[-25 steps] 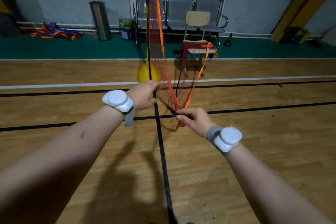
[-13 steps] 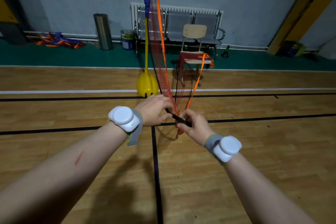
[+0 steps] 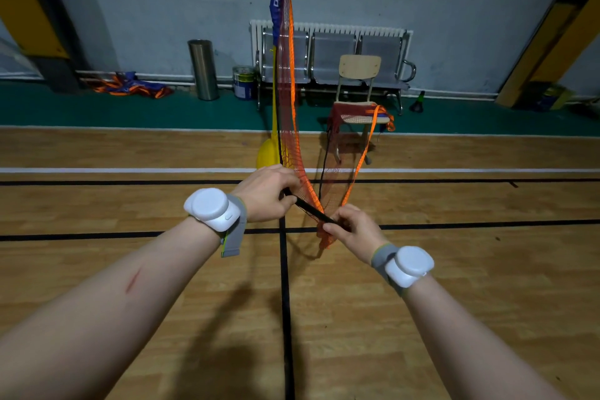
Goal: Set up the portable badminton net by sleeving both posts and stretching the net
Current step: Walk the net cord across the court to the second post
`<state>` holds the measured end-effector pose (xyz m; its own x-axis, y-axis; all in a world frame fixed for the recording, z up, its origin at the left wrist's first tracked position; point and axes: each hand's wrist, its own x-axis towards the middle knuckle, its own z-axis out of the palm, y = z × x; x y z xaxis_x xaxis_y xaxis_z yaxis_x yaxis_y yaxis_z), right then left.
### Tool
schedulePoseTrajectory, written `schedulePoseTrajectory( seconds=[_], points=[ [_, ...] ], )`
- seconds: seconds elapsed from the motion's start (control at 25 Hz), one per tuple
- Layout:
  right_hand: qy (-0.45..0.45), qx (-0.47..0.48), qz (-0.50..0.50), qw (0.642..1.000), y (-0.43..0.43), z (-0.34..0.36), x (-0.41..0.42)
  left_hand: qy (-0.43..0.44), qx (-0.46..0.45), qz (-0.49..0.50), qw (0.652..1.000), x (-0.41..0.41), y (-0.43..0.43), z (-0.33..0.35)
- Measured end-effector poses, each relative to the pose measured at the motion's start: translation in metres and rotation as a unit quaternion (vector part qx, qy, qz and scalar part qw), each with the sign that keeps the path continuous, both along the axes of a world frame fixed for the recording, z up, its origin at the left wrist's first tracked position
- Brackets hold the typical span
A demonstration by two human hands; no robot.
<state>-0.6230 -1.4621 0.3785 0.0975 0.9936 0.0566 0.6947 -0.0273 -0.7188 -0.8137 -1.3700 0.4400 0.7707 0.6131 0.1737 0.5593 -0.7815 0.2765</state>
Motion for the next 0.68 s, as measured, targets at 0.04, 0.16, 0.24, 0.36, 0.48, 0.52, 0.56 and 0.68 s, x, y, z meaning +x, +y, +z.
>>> schedulePoseTrajectory(
  seconds=[0.04, 0.16, 0.24, 0.36, 0.48, 0.52, 0.56, 0.68],
  points=[
    [-0.005, 0.007, -0.003, 1.000, -0.001, 0.000, 0.002, -0.001, -0.002, 0.005, 1.000, 0.001, 0.000, 0.001],
    [-0.002, 0.026, -0.004, 1.000, -0.002, 0.001, 0.006, -0.006, -0.009, 0.015, 1.000, 0.001, 0.000, 0.002],
    [0.001, 0.009, 0.001, 1.000, -0.004, 0.000, 0.009, -0.013, -0.012, 0.024, 1.000, -0.001, 0.000, 0.004],
    [0.041, -0.020, -0.010, 0.999, -0.009, -0.007, 0.016, -0.010, -0.012, 0.044, 0.999, -0.006, 0.005, 0.005],
    [0.096, -0.011, -0.019, 0.995, -0.015, -0.008, 0.017, 0.003, -0.012, 0.049, 0.999, -0.007, 0.005, -0.001],
    [0.105, -0.004, -0.013, 0.994, -0.016, -0.006, 0.017, 0.001, -0.016, 0.053, 0.998, -0.006, 0.005, -0.003],
    [0.109, 0.003, -0.008, 0.994, -0.016, -0.004, 0.017, -0.001, -0.019, 0.057, 0.998, -0.004, 0.006, -0.004],
    [0.120, 0.007, 0.003, 0.993, -0.020, 0.003, 0.018, 0.010, -0.030, 0.066, 0.997, 0.000, 0.007, -0.006]
  ],
)
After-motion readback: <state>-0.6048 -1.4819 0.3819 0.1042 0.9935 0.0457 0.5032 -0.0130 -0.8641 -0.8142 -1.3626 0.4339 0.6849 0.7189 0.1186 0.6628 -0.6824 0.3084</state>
